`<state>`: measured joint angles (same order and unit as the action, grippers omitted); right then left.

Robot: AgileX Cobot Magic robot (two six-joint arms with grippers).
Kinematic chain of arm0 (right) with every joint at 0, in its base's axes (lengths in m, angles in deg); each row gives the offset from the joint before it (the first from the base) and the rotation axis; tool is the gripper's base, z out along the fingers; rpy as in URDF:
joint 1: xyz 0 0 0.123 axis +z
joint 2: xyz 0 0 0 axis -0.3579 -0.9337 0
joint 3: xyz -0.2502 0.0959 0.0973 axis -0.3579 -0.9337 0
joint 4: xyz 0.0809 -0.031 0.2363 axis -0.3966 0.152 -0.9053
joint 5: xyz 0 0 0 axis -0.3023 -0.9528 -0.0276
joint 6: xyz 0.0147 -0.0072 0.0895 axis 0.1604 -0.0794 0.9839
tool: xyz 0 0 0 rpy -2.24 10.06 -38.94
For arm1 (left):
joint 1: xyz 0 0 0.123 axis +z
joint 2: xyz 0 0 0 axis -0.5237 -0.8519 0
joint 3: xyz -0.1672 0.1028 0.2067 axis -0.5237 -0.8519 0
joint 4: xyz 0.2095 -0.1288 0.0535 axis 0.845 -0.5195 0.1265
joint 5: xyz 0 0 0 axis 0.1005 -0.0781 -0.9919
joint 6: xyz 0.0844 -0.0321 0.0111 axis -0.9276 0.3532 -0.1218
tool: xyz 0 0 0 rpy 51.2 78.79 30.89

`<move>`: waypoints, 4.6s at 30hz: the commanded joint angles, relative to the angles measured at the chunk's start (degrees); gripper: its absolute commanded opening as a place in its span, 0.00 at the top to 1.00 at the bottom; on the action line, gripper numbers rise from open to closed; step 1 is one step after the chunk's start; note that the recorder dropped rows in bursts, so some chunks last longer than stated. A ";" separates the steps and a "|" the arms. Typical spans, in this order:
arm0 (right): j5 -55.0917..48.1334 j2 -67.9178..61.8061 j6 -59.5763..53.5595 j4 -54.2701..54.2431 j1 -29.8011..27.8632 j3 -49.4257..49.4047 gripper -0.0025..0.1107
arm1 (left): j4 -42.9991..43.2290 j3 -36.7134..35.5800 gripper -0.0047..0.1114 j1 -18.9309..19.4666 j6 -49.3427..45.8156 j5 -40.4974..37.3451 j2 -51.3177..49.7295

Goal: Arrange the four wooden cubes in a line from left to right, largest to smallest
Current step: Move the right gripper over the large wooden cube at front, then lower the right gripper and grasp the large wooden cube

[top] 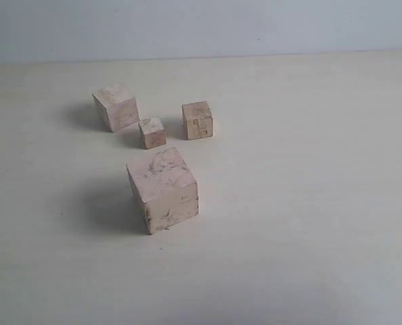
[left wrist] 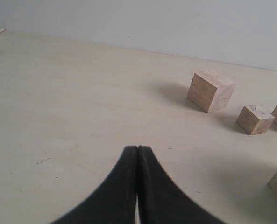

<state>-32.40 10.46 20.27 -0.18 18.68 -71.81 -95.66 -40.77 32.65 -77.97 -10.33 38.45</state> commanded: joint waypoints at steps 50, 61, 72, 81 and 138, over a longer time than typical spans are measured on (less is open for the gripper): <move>-44.17 -81.69 -42.42 -48.45 28.50 63.06 0.98 | -0.45 -0.20 0.96 -0.06 -0.11 0.45 0.25; -43.93 -97.79 -42.42 -58.38 30.57 63.06 0.98 | -0.45 -0.20 0.96 -0.06 -0.11 0.45 0.25; -52.46 -100.21 -43.35 -70.81 30.96 63.06 0.94 | -0.45 -0.20 0.96 -0.06 -0.26 0.45 0.25; -52.46 -98.87 -68.35 -91.59 36.95 63.06 0.84 | -0.45 -0.20 0.96 -0.06 -0.26 0.45 0.25; -26.46 -117.23 11.61 -4.91 55.66 83.00 0.38 | -0.45 -0.20 0.96 -0.06 -0.43 0.45 0.25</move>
<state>-59.47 -107.02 31.18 -6.01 74.25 10.79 -95.82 -40.77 32.65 -78.19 -10.33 38.45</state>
